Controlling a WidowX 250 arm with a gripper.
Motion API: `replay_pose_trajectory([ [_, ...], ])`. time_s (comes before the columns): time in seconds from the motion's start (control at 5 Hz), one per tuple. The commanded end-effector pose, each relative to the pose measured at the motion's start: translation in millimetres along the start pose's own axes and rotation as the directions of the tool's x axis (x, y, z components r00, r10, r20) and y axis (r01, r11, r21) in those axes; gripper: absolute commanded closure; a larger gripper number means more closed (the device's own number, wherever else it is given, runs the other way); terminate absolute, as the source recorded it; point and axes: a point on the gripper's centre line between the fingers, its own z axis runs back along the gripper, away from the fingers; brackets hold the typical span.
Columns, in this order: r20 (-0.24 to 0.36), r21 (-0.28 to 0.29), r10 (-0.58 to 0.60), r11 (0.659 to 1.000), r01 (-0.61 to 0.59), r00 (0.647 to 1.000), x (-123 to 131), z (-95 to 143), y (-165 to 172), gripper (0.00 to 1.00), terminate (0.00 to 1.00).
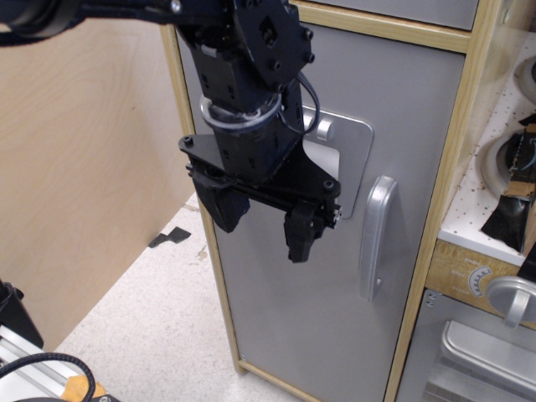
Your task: Open fridge
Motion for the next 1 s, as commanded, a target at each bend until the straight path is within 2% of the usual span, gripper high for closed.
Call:
replay_pose_trajectory([
  [0.0, 0.000, 0.000, 0.000, 1.000, 0.000, 1.000, 0.0, 0.0, 0.0, 0.00, 0.00],
  [0.2, -0.007, -0.004, -0.030, 1.000, 0.030, 1.000, 25.1, -19.2, -3.1, 0.00, 0.00],
  [0.4, 0.034, -0.028, -0.069, 0.997, 0.070, 0.997, 44.8, -46.5, -9.0, 0.00, 0.00],
  [0.6, 0.072, -0.032, -0.084, 0.996, 0.086, 0.994, 91.6, -73.0, -17.6, 0.00, 0.00],
  [0.8, 0.136, -0.032, -0.112, 0.993, 0.118, 0.984, 119.5, -84.0, -20.0, 0.00, 0.00],
])
